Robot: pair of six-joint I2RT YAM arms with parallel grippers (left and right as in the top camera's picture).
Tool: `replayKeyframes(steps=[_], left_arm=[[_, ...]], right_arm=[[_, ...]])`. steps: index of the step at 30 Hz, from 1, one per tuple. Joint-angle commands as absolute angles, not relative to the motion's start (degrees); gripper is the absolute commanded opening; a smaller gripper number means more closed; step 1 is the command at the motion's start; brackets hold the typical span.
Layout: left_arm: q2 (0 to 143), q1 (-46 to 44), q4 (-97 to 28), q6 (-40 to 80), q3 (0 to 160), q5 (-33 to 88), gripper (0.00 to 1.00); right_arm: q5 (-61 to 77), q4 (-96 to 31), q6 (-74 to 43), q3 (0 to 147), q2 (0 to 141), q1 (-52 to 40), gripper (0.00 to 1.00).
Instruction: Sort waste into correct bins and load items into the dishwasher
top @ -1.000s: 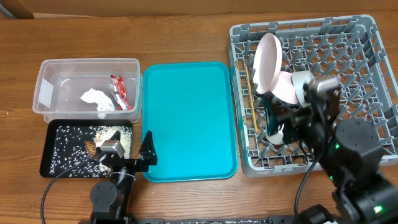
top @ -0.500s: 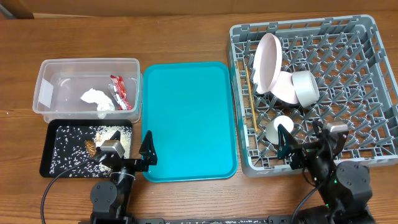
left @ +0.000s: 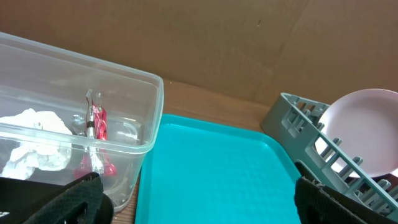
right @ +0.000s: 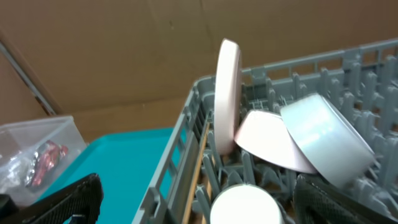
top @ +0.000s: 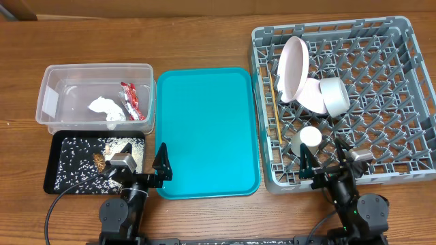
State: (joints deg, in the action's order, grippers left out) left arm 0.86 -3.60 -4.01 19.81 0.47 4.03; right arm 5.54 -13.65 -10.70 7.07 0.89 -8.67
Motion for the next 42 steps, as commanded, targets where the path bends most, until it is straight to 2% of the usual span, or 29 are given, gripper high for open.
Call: replayKeyframes(steps=[1,3,42], left_arm=[[0.4,-3.0,-4.1,20.8,0.3,3.9,1.00],[0.4,-3.0,-4.1,20.8,0.3,3.9,1.00],[0.4,-3.0,-4.1,20.8,0.3,3.9,1.00]], right_arm=[[6.3,-9.0,-11.0,2.8,0.2,-8.5,1.00],[6.2,-3.3,-11.0,0.3,0.2,-8.5,1.00],[5.7,-4.1,-10.9,0.4,0.2,-8.6,1.00]])
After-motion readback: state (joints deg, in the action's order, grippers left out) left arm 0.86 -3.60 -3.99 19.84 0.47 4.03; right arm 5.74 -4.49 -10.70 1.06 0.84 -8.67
